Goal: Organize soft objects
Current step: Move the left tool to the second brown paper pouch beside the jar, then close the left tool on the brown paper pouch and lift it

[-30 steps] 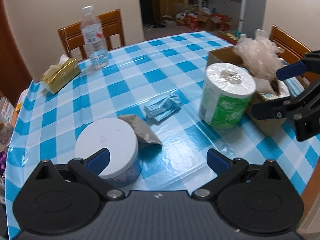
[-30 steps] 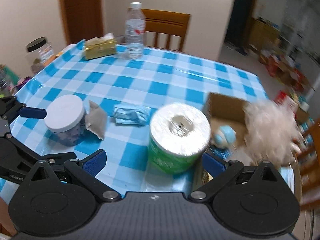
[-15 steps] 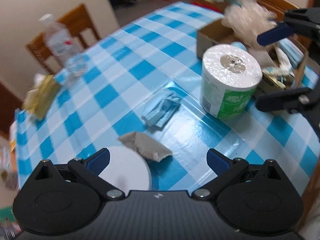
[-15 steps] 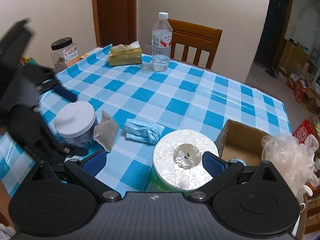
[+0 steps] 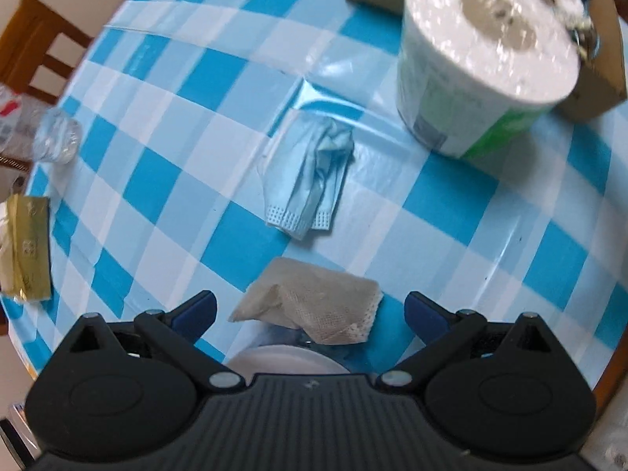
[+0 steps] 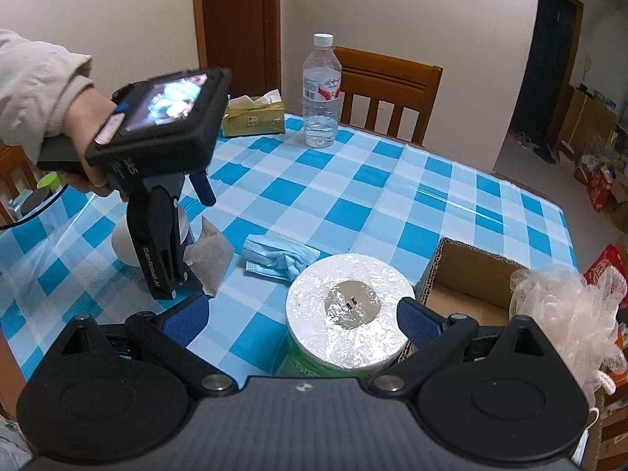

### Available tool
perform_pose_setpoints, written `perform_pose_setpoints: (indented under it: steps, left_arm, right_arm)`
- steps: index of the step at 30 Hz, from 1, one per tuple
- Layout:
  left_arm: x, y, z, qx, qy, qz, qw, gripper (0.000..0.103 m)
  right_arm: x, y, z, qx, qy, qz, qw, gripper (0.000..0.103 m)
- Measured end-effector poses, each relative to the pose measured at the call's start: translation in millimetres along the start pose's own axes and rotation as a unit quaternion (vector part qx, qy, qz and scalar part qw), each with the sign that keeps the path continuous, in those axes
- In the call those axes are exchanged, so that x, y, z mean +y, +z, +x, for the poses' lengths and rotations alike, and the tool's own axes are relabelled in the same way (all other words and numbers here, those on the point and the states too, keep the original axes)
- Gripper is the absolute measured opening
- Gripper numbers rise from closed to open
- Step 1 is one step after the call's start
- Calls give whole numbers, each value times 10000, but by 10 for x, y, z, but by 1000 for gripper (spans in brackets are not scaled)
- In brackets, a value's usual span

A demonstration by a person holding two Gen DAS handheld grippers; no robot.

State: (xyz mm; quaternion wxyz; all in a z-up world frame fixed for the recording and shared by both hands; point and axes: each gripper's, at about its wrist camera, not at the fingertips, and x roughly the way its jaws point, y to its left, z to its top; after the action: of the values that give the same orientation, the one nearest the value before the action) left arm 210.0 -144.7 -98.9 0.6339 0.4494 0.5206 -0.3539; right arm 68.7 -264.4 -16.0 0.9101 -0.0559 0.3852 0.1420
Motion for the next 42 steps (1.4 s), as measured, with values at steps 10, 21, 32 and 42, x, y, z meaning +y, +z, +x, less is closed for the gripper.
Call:
perform_pose_setpoints:
  steps: [10,21,32,42]
  left_arm:
    - [41,120,302,417,-126,279,9987,101]
    - [162,57,414,377,-358,13,9986,74]
    - [225,25,375,76,-403,-334,9986,52]
    - [424,6,259,-278,-370,-913,9947,61]
  right_arm:
    - [-53,36,52,-30,35,189,9998,103]
    - [-22,102,107,-7,65,89,9999,103]
    - [45,157,138,19,98,-65,9999,103]
    - [63,164,188,75,133,-86,9998,103]
